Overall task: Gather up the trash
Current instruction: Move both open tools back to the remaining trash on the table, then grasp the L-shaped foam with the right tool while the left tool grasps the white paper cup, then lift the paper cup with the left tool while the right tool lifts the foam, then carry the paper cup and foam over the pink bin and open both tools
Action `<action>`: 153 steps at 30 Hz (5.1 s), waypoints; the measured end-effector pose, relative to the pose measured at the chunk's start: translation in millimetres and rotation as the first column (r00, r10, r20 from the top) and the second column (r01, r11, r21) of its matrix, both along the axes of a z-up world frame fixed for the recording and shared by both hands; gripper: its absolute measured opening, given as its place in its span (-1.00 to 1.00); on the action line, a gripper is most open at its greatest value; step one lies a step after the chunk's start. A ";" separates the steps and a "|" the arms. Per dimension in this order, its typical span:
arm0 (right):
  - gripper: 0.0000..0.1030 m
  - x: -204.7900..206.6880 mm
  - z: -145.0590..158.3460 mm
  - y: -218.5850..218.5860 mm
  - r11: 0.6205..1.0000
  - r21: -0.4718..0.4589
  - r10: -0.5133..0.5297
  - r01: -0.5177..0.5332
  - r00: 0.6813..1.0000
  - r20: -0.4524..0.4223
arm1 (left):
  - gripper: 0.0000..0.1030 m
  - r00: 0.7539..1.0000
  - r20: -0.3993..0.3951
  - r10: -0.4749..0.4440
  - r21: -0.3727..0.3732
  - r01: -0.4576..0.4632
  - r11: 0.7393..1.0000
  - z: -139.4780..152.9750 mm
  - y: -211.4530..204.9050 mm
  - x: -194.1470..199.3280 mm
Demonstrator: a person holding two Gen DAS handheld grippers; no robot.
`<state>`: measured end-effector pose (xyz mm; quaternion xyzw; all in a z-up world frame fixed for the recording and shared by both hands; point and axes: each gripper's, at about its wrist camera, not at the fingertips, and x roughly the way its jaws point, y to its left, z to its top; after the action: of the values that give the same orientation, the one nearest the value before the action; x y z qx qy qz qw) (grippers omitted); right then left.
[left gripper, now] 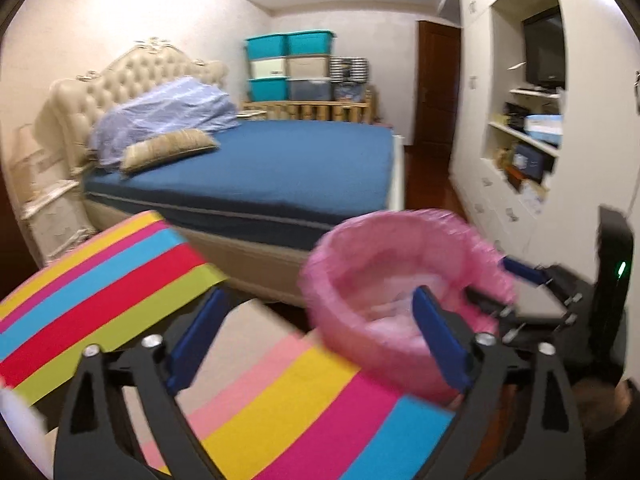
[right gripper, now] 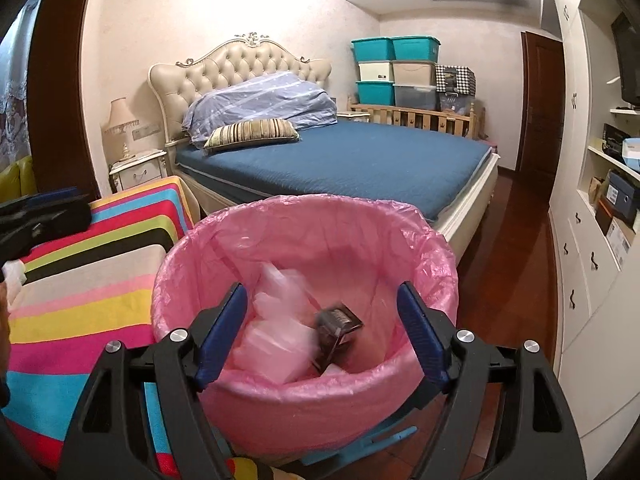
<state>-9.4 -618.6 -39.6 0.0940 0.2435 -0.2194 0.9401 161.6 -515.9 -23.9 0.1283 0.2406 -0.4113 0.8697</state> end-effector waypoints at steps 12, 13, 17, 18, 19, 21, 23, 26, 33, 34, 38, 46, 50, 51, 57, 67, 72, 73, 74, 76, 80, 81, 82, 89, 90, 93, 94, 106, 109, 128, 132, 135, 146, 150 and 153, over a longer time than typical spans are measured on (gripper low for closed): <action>0.64 24.0 27.5 98.0 0.963 -0.001 0.269 -0.269 0.963 -0.023 | 0.91 0.971 0.117 0.208 0.013 -0.211 0.977 -11.0 179.6 -27.8; 0.64 29.9 29.5 113.2 0.952 -0.008 0.306 -0.306 0.952 -0.028 | 0.91 0.968 0.108 0.226 0.009 -0.228 0.974 -10.3 192.8 -26.8; 0.64 58.7 33.9 177.5 0.904 -0.027 0.424 -0.427 0.902 -0.083 | 0.91 0.940 0.069 0.335 0.012 -0.336 0.942 -9.8 254.3 -27.4; 0.64 63.9 34.2 189.1 0.893 -0.024 0.445 -0.449 0.891 -0.089 | 0.91 0.920 0.077 0.385 0.017 -0.387 0.922 -9.1 277.4 -28.3; 0.64 71.0 34.2 206.0 0.876 -0.020 0.477 -0.482 0.873 -0.100 | 0.91 0.908 0.083 0.410 0.015 -0.413 0.911 -8.1 290.6 -30.3; 0.64 81.5 35.1 233.8 0.845 -0.018 0.530 -0.534 0.841 -0.108 | 0.91 0.869 0.094 0.486 0.020 -0.490 0.871 -7.4 327.5 -31.8; 0.64 89.5 35.4 263.6 0.814 -0.017 0.575 -0.580 0.809 -0.121 | 0.91 0.824 0.105 0.557 0.027 -0.562 0.827 -7.6 362.8 -32.4; 0.64 106.3 34.7 300.3 0.783 -0.006 0.616 -0.623 0.775 -0.140 | 0.91 0.736 0.126 0.666 0.039 -0.674 0.738 -10.8 417.2 -35.0; 0.63 140.4 31.9 370.5 0.731 0.008 0.670 -0.682 0.717 -0.193 | 0.91 0.626 0.080 0.775 0.069 -0.779 0.623 -27.7 501.8 -44.2; 0.63 141.3 30.7 372.7 0.728 0.005 0.672 -0.686 0.712 -0.202 | 0.91 0.615 0.059 0.786 0.072 -0.788 0.611 -30.8 511.6 -44.6; 0.62 158.0 22.8 389.6 0.729 0.017 0.666 -0.684 0.705 -0.242 | 0.91 0.599 0.017 0.800 0.071 -0.799 0.597 -40.6 530.0 -52.6; 0.58 175.0 16.1 399.3 0.728 0.024 0.663 -0.685 0.696 -0.274 | 0.91 0.617 -0.054 0.785 0.054 -0.783 0.619 -41.9 532.9 -50.7; 0.48 192.7 11.1 399.9 0.738 0.047 0.653 -0.674 0.694 -0.304 | 0.90 0.653 -0.072 0.754 0.074 -0.750 0.657 -36.5 511.8 -32.3; 0.45 196.8 10.5 398.0 0.741 0.056 0.650 -0.669 0.695 -0.305 | 0.90 0.661 -0.073 0.747 0.076 -0.743 0.665 -35.2 507.5 -27.2; 0.18 215.8 6.7 389.3 0.755 0.109 0.644 -0.646 0.701 -0.306 | 0.90 0.711 -0.101 0.696 0.118 -0.686 0.718 -38.5 467.9 19.7; -0.04 220.5 5.1 369.8 0.790 0.166 0.612 -0.590 0.742 -0.274 | 0.81 0.715 -0.120 0.688 0.150 -0.672 0.725 -46.2 414.8 67.0; -0.04 220.0 4.3 371.9 0.805 0.129 0.589 -0.579 0.754 -0.291 | 0.48 0.716 -0.097 0.691 0.170 -0.672 0.721 -46.8 394.4 81.2; -0.04 219.8 4.2 372.1 0.806 0.125 0.587 -0.578 0.755 -0.291 | 0.44 0.717 -0.092 0.691 0.183 -0.670 0.720 -48.1 390.8 82.9; -0.04 219.2 3.9 371.9 0.806 0.123 0.587 -0.578 0.756 -0.290 | 0.43 0.717 -0.089 0.691 0.188 -0.670 0.719 -48.6 388.3 84.1; -0.04 219.0 3.7 371.2 0.806 0.122 0.587 -0.579 0.756 -0.289 | 0.32 0.714 -0.092 0.694 0.185 -0.672 0.717 -49.2 386.4 85.9; -0.04 218.3 2.1 373.0 0.805 0.117 0.586 -0.581 0.752 -0.301 | -0.02 0.725 -0.112 0.680 0.200 -0.654 0.730 -54.6 380.5 88.6; -0.04 215.8 2.1 374.6 0.806 0.114 0.585 -0.581 0.753 -0.300 | -0.12 0.728 -0.115 0.676 0.202 -0.649 0.734 -55.8 380.5 85.9; -0.04 214.8 1.9 374.8 0.807 0.114 0.584 -0.579 0.754 -0.301 | -0.18 0.732 -0.117 0.671 0.202 -0.644 0.738 -56.4 381.8 84.3; -0.04 215.8 2.2 372.2 0.810 0.118 0.581 -0.575 0.756 -0.301 | -0.29 0.767 -0.069 0.638 0.139 -0.626 0.767 -49.0 381.1 69.3; -0.04 214.8 2.0 372.7 0.809 0.120 0.582 -0.575 0.756 -0.300 | -0.38 0.772 -0.056 0.633 0.124 -0.624 0.771 -46.8 380.6 62.4; -0.04 214.9 2.3 369.9 0.808 0.132 0.585 -0.575 0.756 -0.292 | -0.38 0.781 -0.066 0.621 0.087 -0.616 0.783 -43.7 385.1 43.9; -0.04 214.8 2.4 369.0 0.808 0.135 0.586 -0.574 0.757 -0.289 | -0.38 0.781 -0.078 0.619 0.073 -0.615 0.785 -43.4 388.2 38.2; -0.04 208.1 9.8 354.6 0.821 0.152 0.572 -0.551 0.791 -0.218 | -0.38 0.757 -0.144 0.638 0.029 -0.641 0.767 -45.1 425.0 -0.6; -0.04 197.8 10.9 348.3 0.821 0.150 0.571 -0.551 0.794 -0.206 | -0.38 0.759 -0.154 0.633 0.043 -0.635 0.771 -50.5 430.1 -9.5; -0.04 130.1 5.2 319.0 0.800 0.135 0.600 -0.585 0.782 -0.171 | 0.44 0.772 -0.124 0.623 0.103 -0.615 0.782 -53.6 407.5 -18.4; -0.04 125.9 4.4 320.9 0.793 0.133 0.609 -0.594 0.775 -0.168 | 0.44 0.771 -0.146 0.619 0.134 -0.605 0.785 -55.9 403.5 -4.5; -0.04 123.8 3.0 319.4 0.794 0.130 0.608 -0.594 0.776 -0.169 | 0.27 0.772 -0.154 0.616 0.161 -0.596 0.787 -62.2 395.9 1.3; -0.05 112.0 2.7 312.3 0.794 0.132 0.608 -0.594 0.779 -0.151 | 0.22 0.814 -0.087 0.575 0.170 -0.556 0.813 -59.3 369.1 -5.3; -0.05 104.4 4.0 304.7 0.796 0.132 0.605 -0.591 0.782 -0.147 | 0.22 0.833 -0.075 0.549 0.165 -0.532 0.830 -54.0 357.2 -8.9; -0.05 97.6 4.0 299.1 0.799 0.130 0.601 -0.586 0.785 -0.153 | 0.22 0.842 -0.080 0.533 0.168 -0.516 0.840 -54.9 349.8 -7.8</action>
<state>88.2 -319.5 -35.6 0.0273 0.3557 0.0888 0.9300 153.8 -166.2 -78.8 0.0926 0.3480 -0.1466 0.9213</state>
